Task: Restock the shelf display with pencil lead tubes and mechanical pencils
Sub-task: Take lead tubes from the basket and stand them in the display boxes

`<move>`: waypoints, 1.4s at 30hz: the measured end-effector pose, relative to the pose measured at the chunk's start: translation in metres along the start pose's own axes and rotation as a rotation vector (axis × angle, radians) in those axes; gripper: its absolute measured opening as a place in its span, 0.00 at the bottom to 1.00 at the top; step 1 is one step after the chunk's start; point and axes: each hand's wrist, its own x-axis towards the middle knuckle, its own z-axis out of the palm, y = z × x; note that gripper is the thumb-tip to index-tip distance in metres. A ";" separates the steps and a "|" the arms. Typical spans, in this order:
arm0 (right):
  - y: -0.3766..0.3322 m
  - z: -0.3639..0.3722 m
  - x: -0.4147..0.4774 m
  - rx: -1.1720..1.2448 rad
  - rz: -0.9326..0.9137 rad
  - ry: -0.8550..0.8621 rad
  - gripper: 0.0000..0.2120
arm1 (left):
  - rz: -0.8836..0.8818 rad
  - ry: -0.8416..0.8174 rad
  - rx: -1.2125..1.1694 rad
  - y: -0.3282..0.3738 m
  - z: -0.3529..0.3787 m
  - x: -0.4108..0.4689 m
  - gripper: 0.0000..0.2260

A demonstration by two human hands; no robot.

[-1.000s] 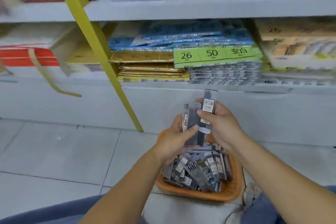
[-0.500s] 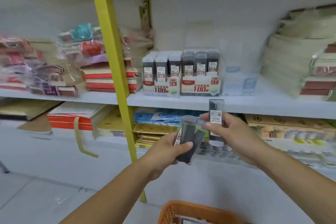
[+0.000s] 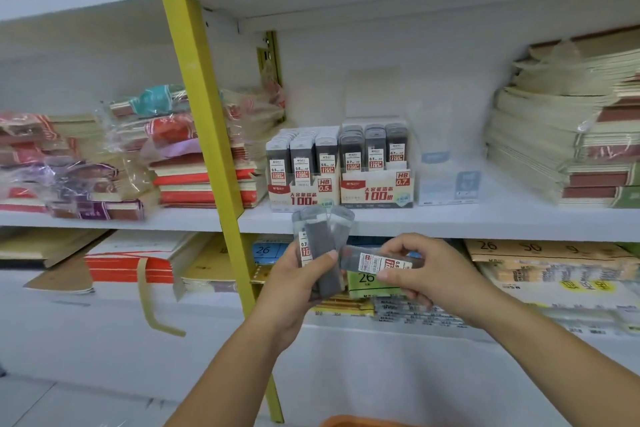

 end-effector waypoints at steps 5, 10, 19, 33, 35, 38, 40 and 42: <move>-0.009 -0.006 0.001 0.189 -0.028 0.099 0.12 | 0.025 0.038 0.138 -0.002 0.005 -0.002 0.20; -0.014 -0.018 0.004 0.376 0.001 0.117 0.15 | 0.021 0.029 0.104 -0.002 0.012 -0.005 0.18; -0.029 -0.009 0.012 0.246 -0.140 0.292 0.10 | 0.100 0.132 -0.053 0.018 0.001 0.002 0.24; -0.151 0.019 0.118 -0.714 -0.514 0.273 0.09 | 0.208 0.331 -0.161 0.037 -0.066 0.021 0.15; -0.148 0.023 0.128 -0.717 -0.459 0.199 0.09 | 0.214 0.313 -0.172 0.039 -0.067 0.024 0.16; -0.137 0.029 0.140 -0.806 -0.479 0.219 0.11 | 0.208 0.274 -0.167 0.038 -0.065 0.026 0.15; -0.127 0.032 0.143 -0.905 -0.539 0.328 0.14 | 0.210 0.230 -0.162 0.038 -0.063 0.026 0.17; -0.116 0.034 0.141 -1.002 -0.599 0.405 0.16 | 0.217 0.177 -0.161 0.039 -0.060 0.024 0.24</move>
